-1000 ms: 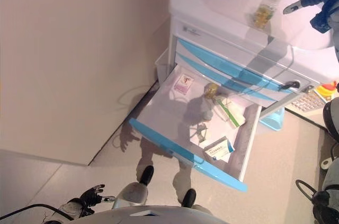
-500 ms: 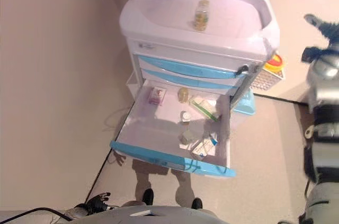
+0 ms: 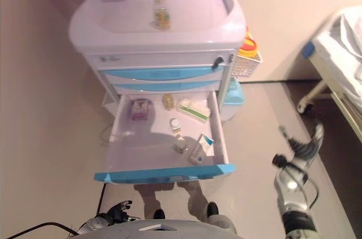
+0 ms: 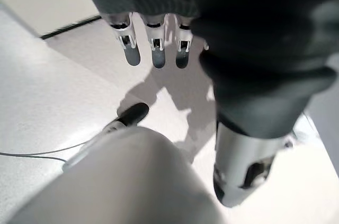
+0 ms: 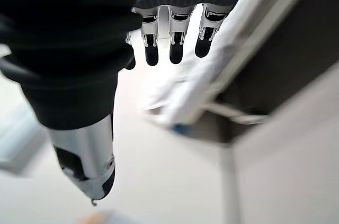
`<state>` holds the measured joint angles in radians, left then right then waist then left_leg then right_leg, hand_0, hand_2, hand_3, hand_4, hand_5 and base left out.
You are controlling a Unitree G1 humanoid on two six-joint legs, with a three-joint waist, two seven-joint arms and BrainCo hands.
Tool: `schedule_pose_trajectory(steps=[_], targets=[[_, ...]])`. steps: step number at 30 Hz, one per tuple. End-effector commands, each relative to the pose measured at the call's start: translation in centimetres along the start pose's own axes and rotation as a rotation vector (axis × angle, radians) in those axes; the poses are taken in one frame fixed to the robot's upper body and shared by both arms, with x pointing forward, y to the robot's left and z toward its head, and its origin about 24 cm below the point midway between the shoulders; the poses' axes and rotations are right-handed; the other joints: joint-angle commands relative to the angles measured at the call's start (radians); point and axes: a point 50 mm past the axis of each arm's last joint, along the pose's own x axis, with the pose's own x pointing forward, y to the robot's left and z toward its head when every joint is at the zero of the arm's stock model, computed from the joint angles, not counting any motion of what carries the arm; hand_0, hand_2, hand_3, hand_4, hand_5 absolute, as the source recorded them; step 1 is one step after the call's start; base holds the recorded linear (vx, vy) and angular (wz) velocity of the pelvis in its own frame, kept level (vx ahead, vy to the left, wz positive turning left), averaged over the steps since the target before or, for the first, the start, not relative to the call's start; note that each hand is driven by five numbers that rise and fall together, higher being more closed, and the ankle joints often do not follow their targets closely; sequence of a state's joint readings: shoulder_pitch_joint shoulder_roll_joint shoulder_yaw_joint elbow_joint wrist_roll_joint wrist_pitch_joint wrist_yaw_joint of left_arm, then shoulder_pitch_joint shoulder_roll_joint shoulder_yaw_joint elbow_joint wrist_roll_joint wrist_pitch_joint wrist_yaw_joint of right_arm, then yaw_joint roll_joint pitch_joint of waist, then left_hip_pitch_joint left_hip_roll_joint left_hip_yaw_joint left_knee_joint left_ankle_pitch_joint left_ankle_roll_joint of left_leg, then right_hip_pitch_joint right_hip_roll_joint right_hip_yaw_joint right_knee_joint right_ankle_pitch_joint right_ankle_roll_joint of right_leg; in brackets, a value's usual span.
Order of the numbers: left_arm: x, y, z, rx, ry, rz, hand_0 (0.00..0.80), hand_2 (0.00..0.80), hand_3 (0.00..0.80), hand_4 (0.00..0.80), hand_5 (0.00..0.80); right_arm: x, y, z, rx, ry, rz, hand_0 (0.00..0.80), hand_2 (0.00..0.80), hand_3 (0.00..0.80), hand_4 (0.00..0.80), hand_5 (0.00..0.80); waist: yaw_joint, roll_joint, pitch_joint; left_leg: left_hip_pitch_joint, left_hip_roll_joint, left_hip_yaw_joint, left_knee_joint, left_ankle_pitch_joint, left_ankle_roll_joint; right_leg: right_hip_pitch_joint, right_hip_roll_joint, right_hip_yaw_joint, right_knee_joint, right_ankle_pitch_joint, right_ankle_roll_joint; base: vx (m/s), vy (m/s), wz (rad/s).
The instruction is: Open the drawer and pick up the medicine
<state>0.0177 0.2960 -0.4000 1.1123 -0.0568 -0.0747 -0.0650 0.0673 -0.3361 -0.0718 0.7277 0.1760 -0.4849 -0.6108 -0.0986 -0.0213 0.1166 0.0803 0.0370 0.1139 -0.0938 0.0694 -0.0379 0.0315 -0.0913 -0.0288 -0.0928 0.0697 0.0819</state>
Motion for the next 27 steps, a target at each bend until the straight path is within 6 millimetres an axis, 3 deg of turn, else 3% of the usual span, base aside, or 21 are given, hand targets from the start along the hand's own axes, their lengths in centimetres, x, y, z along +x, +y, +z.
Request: schedule_pose_trajectory(steps=[1, 2, 4, 5, 6, 7, 8, 10, 12, 14, 15, 16, 17, 20, 21, 22, 27], targets=[[0.5, 0.2, 2.6, 0.080, -0.098, 0.013, 0.000, 0.000, 0.000, 0.000, 0.000, 0.0, -0.2, -2.5, -0.070, 0.151, 0.041, 0.000, 0.000, 0.000, 0.000, 0.000, 0.006, 0.003, 0.053, 0.003, -0.051, 0.012, 0.049, -0.156, 0.070, -0.031, 0.012, -0.004, 0.076, -0.039, 0.037, -0.009, -0.046, -0.22], [0.6, 0.2, 3.3, 0.115, -0.122, 0.013, 0.000, 0.000, 0.000, 0.000, 0.000, -1.2, -0.8, -5.1, -0.151, 0.285, 0.081, 0.000, 0.000, 0.000, 0.000, 0.000, 0.007, 0.002, 0.065, -0.007, -0.051, 0.013, 0.063, -0.159, 0.074, -0.038, 0.014, -0.001, 0.086, -0.040, 0.034, -0.008, -0.042, -0.20], [0.6, 0.2, 3.6, 0.130, -0.131, 0.014, 0.000, 0.000, 0.000, 0.000, 0.000, -1.6, -1.0, -5.9, -0.182, 0.334, 0.096, 0.000, 0.000, 0.000, 0.000, 0.000, 0.007, 0.002, 0.071, -0.011, -0.051, 0.013, 0.069, -0.160, 0.076, -0.042, 0.015, 0.000, 0.092, -0.042, 0.032, -0.010, -0.030, -0.09], [0.7, 0.3, 4.3, 0.162, -0.155, 0.021, 0.000, 0.000, 0.000, 0.000, 0.000, -3.1, -1.5, -7.9, -0.244, 0.447, 0.145, 0.000, 0.000, 0.000, 0.000, 0.000, 0.006, 0.002, 0.090, -0.018, -0.051, 0.010, 0.083, -0.164, 0.080, -0.046, 0.019, 0.005, 0.106, -0.046, 0.028, -0.016, -0.021, -0.08], [0.7, 0.4, 4.3, 0.162, -0.155, 0.021, 0.000, 0.000, 0.000, 0.000, 0.000, -3.1, -1.5, -7.9, -0.243, 0.447, 0.146, 0.000, 0.000, 0.000, 0.000, 0.000, 0.006, 0.001, 0.088, -0.023, -0.052, 0.011, 0.083, -0.161, 0.080, -0.051, 0.019, 0.005, 0.105, -0.044, 0.028, -0.023, -0.037, -0.10], [0.7, 0.6, 4.9, 0.184, -0.171, 0.027, 0.000, 0.000, 0.000, 0.000, 0.000, -4.1, -1.6, -9.0, -0.285, 0.523, 0.204, 0.000, 0.000, 0.000, 0.000, 0.000, 0.005, 0.000, 0.099, -0.031, -0.052, 0.010, 0.092, -0.160, 0.082, -0.057, 0.021, 0.008, 0.114, -0.045, 0.025, -0.077, -0.058, -0.09], [0.8, 1.5, 6.9, 0.238, -0.219, 0.046, 0.000, 0.000, 0.000, 0.000, 0.000, -6.1, -1.3, -11.0, -0.369, 0.696, 0.387, 0.000, 0.000, 0.000, 0.000, 0.000, 0.001, -0.001, 0.139, -0.058, -0.053, 0.004, 0.121, -0.162, 0.088, -0.079, 0.028, 0.013, 0.147, -0.055, 0.016, -0.098, -0.068, -0.11], [0.8, 2.0, 8.0, 0.264, -0.241, 0.057, 0.000, 0.000, 0.000, 0.000, 0.000, -6.6, -1.0, -11.3, -0.408, 0.730, 0.465, 0.000, 0.000, 0.000, 0.000, 0.000, 0.000, -0.003, 0.155, -0.079, -0.054, 0.003, 0.135, -0.159, 0.089, -0.099, 0.031, 0.015, 0.163, -0.057, 0.012, -0.114, -0.051, -0.15], [0.7, 2.9, 10.5, 0.321, -0.294, 0.086, 0.000, 0.000, 0.000, 0.000, 0.000, -6.5, -0.3, -11.2, -0.477, 0.732, 0.587, 0.000, 0.000, 0.000, 0.000, 0.000, 0.000, -0.004, 0.199, -0.123, -0.056, -0.003, 0.171, -0.155, 0.091, -0.135, 0.035, 0.017, 0.198, -0.064, 0.003, -0.127, -0.042, -0.06], [0.7, 2.9, 10.5, 0.321, -0.295, 0.087, 0.000, 0.000, 0.000, 0.000, 0.000, -6.5, -0.3, -11.2, -0.477, 0.732, 0.588, 0.000, 0.000, 0.000, 0.000, 0.000, -0.001, -0.004, 0.199, -0.126, -0.056, -0.003, 0.173, -0.156, 0.091, -0.137, 0.035, 0.016, 0.199, -0.064, 0.003, -0.052, -0.019, 0.00], [0.6, 3.3, 11.7, 0.346, -0.321, 0.096, 0.000, 0.000, 0.000, 0.000, 0.000, -6.2, 0.1, -10.9, -0.485, 0.723, 0.634, 0.000, 0.000, 0.000, 0.000, 0.000, 0.001, -0.005, 0.221, -0.145, -0.058, -0.006, 0.189, -0.154, 0.091, -0.151, 0.036, 0.016, 0.212, -0.065, -0.001, -0.183, -0.051, 0.00], [0.1, 3.8, 14.4, 0.383, -0.381, 0.113, 0.000, 0.000, 0.000, 0.000, 0.000, -4.7, 1.3, -9.6, -0.495, 0.655, 0.688, 0.000, 0.000, 0.000, 0.000, 0.000, 0.004, -0.003, 0.269, -0.194, -0.062, -0.012, 0.227, -0.150, 0.091, -0.188, 0.040, 0.015, 0.240, -0.069, -0.011, -0.205, -0.055, 0.00], [0.1, 3.9, 14.9, 0.387, -0.391, 0.114, 0.000, 0.000, 0.000, 0.000, 0.000, -4.4, 1.5, -9.4, -0.496, 0.638, 0.694, 0.000, 0.000, 0.000, 0.000, 0.000, 0.004, -0.003, 0.276, -0.205, -0.062, -0.012, 0.237, -0.150, 0.091, -0.197, 0.040, 0.015, 0.246, -0.069, -0.012, -0.223, -0.049, -0.11], [-1.2, 4.7, 18.7, 0.404, -0.489, 0.121, 0.000, 0.000, 0.000, 0.000, 0.000, -2.5, 3.6, -7.0, -0.490, 0.497, 0.774, 0.000, 0.000, 0.000, 0.000, 0.000, 0.007, -0.004, 0.335, -0.277, -0.069, -0.015, 0.303, -0.150, 0.088, -0.254, 0.040, 0.011, 0.282, -0.068, -0.026, -0.121, -0.021, -0.04], [-1.3, 4.8, 18.9, 0.405, -0.496, 0.120, 0.000, 0.000, 0.000, 0.000, 0.000, -2.5, 3.8, -6.8, -0.493, 0.486, 0.782, 0.000, 0.000, 0.000, 0.000, 0.000, 0.006, -0.004, 0.337, -0.283, -0.069, -0.015, 0.309, -0.151, 0.087, -0.259, 0.040, 0.011, 0.285, -0.069, -0.027, -0.085, -0.016, 0.11], [-2.3, 5.4, 20.7, 0.405, -0.549, 0.119, 0.000, 0.000, 0.000, 0.000, 0.000, -1.9, 4.6, -5.8, -0.497, 0.425, 0.802, 0.000, 0.000, 0.000, 0.000, 0.000, 0.008, -0.005, 0.360, -0.314, -0.071, -0.015, 0.340, -0.153, 0.086, -0.285, 0.038, 0.007, 0.304, -0.069, -0.032, -0.077, -0.010, 0.08], [-6.2, 8.2, 25.6, 0.462, -0.687, 0.143, 0.000, 0.000, 0.000, 0.000, 0.000, -0.6, 5.8, -3.7, -0.477, 0.332, 0.823, 0.000, 0.000, 0.000, 0.000, 0.000, 0.011, 0.001, 0.403, -0.397, -0.073, -0.011, 0.413, -0.164, 0.088, -0.371, 0.041, -0.001, 0.376, -0.082, -0.048, -0.041, 0.023, 0.01]])
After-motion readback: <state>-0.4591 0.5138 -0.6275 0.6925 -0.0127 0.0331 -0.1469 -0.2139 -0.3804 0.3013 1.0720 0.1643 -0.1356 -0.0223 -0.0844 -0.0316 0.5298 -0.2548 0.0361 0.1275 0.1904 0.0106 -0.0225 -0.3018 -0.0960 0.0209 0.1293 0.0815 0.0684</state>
